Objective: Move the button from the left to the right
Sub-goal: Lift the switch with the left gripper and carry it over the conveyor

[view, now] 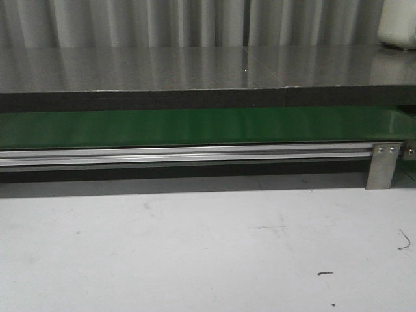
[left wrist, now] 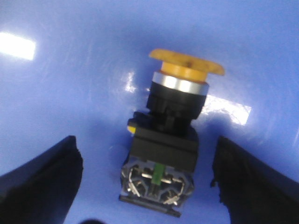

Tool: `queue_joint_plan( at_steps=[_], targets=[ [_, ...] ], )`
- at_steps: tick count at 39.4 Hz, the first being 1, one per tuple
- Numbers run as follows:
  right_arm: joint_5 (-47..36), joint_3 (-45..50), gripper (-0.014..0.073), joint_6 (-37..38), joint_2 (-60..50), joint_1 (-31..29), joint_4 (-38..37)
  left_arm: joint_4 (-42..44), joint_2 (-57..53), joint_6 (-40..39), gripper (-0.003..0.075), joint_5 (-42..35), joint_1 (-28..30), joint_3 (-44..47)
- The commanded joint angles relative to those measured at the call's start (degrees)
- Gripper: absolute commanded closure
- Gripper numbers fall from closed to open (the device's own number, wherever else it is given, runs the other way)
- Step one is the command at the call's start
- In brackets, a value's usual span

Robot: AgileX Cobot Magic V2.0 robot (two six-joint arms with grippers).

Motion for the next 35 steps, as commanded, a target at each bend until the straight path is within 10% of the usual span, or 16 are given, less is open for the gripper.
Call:
queue_joint_plan(
  at_steps=[1,7,20,35],
  targets=[
    [-5.0,-2.1,-0.004,0.0,0.7,0.1,0.2,-1.0,-2.4,0.4,0.0178,-1.9,0.0,-2.5],
    [-5.0,-2.1,-0.004,0.0,0.7,0.1,0.2,-1.0,-2.2,0.8,0.0204,-2.5,0.0,-2.9],
    [-5.0,-2.1,-0.004,0.0,0.7,0.1,0.2,-1.0,-2.2,0.8,0.0619,-3.2,0.0,-2.9],
    [-5.0,-2.1,-0.004,0.0,0.7,0.1,0.2,-2.7,-8.9,0.7,0.0657,-7.4,-0.5,-2.9]
  ],
)
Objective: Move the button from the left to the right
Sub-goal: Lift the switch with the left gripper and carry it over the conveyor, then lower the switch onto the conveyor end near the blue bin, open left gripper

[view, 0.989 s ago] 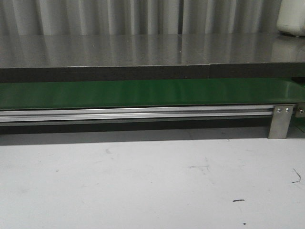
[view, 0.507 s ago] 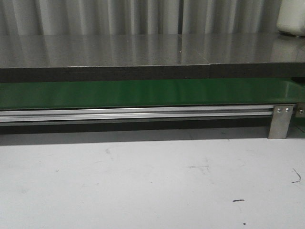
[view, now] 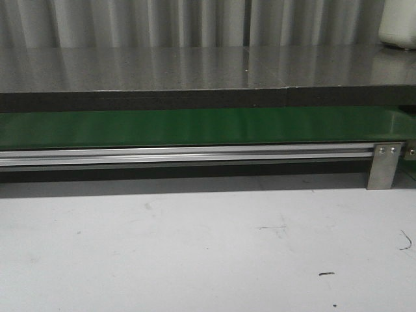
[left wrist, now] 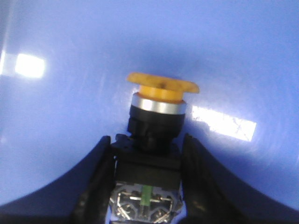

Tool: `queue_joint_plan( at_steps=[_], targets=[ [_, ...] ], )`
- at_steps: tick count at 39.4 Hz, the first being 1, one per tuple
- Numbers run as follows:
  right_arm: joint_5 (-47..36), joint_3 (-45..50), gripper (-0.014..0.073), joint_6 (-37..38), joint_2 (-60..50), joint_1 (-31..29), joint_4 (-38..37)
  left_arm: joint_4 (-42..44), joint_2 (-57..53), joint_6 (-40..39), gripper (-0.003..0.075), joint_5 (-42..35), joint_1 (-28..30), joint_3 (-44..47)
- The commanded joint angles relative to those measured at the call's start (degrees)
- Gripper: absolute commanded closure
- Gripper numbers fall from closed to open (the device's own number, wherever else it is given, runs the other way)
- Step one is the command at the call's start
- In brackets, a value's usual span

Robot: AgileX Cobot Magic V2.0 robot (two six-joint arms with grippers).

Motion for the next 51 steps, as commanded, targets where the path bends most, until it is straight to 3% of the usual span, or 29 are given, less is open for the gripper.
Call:
queue_joint_plan(
  at_steps=[1,10,28,44,47,51],
  targets=[
    [-5.0,-2.1,-0.004,-0.1,0.7,0.1,0.2,-2.6,-8.2,-0.3,0.0657,-4.2,-0.8,-1.6],
    [-5.0,-2.1,-0.004,-0.1,0.7,0.1,0.2,-13.0,-14.7,-0.3,0.0657,-4.0,-5.4,-1.5],
    [-5.0,-2.1,-0.004,-0.1,0.7,0.1,0.2,-12.2,-20.1,-4.0,0.0658,13.4,-17.6,-1.0],
    [-5.0,-2.1,-0.004,-0.1,0.7,0.1,0.2,-10.2,-12.9,-6.7,0.0655,12.4,-20.6,-0.1],
    [-5.0,-2.1,-0.004,-0.1,0.7,0.1,0.2,-10.2,-12.3,-6.5,0.0623,13.4,-20.8,-0.1],
    [-5.0,-2.1,-0.004,-0.1,0.7,0.1,0.2,-10.3,-12.3,-6.2,0.0478,13.4,-21.2,-0.1]
  ],
)
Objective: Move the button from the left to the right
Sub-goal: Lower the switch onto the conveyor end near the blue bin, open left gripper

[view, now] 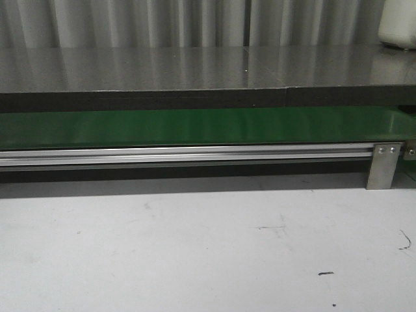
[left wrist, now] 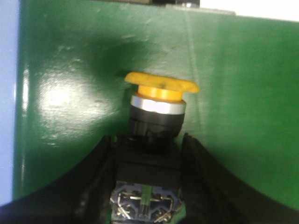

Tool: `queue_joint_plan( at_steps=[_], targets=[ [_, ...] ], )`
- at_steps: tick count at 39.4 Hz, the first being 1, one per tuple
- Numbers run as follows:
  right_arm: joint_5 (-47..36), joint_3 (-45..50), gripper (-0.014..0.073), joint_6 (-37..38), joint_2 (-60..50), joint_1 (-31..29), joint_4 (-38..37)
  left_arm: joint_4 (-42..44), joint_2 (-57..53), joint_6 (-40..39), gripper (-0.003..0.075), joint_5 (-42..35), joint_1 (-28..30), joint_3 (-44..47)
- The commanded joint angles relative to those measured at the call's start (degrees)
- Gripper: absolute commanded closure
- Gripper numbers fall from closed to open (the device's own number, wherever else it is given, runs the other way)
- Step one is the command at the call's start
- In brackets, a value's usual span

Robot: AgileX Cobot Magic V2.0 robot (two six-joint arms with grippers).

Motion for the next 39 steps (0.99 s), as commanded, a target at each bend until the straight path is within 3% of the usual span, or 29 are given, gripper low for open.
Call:
queue_joint_plan(
  at_steps=[1,7,9,13,19,30,39],
  targets=[
    [-5.0,-2.1,-0.004,-0.3,0.7,0.1,0.2,-1.0,-3.3,-0.2,0.0419,-1.0,-0.9,-1.3],
    [-5.0,-2.1,-0.004,-0.3,0.7,0.1,0.2,-1.1,-3.5,-0.1,0.0143,-0.7,-1.3,-2.7],
    [-5.0,-2.1,-0.004,-0.3,0.7,0.1,0.2,-1.1,-3.9,-0.1,0.0108,-0.1,-1.7,-3.5],
    [-5.0,-2.1,-0.004,-0.3,0.7,0.1,0.2,-1.1,-5.6,0.8,0.0126,1.0,-2.6,-5.0],
    [-5.0,-2.1,-0.004,-0.3,0.7,0.1,0.2,-1.1,-8.8,2.1,0.0223,3.0,-4.5,-6.2],
    [-5.0,-2.1,-0.004,-0.3,0.7,0.1,0.2,-1.1,-10.6,2.7,0.0717,10.6,-7.7,-6.2],
    [-5.0,-2.1,-0.004,-0.3,0.7,0.1,0.2,-1.2,-14.1,2.7,0.0741,12.5,-10.1,-4.8]
  ],
)
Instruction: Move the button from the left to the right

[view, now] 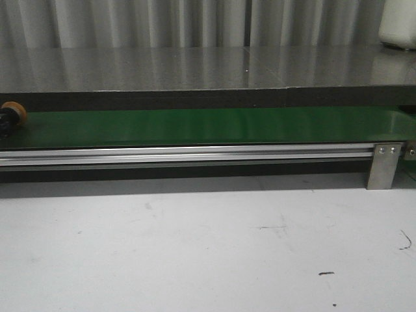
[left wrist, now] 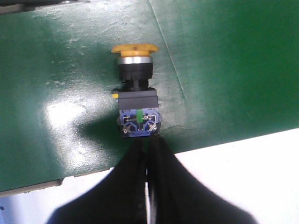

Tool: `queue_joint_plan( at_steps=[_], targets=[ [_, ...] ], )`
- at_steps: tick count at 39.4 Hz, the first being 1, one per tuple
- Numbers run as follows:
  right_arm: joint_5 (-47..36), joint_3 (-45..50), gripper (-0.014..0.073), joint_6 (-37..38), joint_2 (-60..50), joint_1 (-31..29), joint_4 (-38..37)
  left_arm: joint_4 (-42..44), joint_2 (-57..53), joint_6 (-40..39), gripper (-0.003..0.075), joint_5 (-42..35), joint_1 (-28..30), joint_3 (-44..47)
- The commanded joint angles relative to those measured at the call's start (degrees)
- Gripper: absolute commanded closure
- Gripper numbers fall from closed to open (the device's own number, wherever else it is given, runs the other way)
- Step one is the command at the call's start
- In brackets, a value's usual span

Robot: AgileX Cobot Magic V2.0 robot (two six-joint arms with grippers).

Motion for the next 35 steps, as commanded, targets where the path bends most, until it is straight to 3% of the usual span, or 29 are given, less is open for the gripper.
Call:
queue_joint_plan(
  at_steps=[1,7,14,19,35],
  targets=[
    [-5.0,-2.1,-0.004,-0.3,0.7,0.1,0.2,-0.9,-6.2,0.0,0.0741,-1.1,-1.5,0.1],
    [-5.0,-2.1,-0.004,-0.3,0.7,0.1,0.2,-0.4,-14.3,-0.5,0.0741,-8.1,-2.3,8.9],
    [-5.0,-2.1,-0.004,-0.3,0.7,0.1,0.2,-1.2,-28.6,-0.5,0.0741,-25.5,-2.3,26.1],
    [-5.0,-2.1,-0.004,-0.3,0.7,0.1,0.2,-1.2,-39.0,-0.5,0.0741,-33.7,-2.3,37.8],
    [-5.0,-2.1,-0.004,-0.3,0.7,0.1,0.2,-1.2,-73.8,-0.5,0.0741,-48.9,-2.3,65.9]
  ],
)
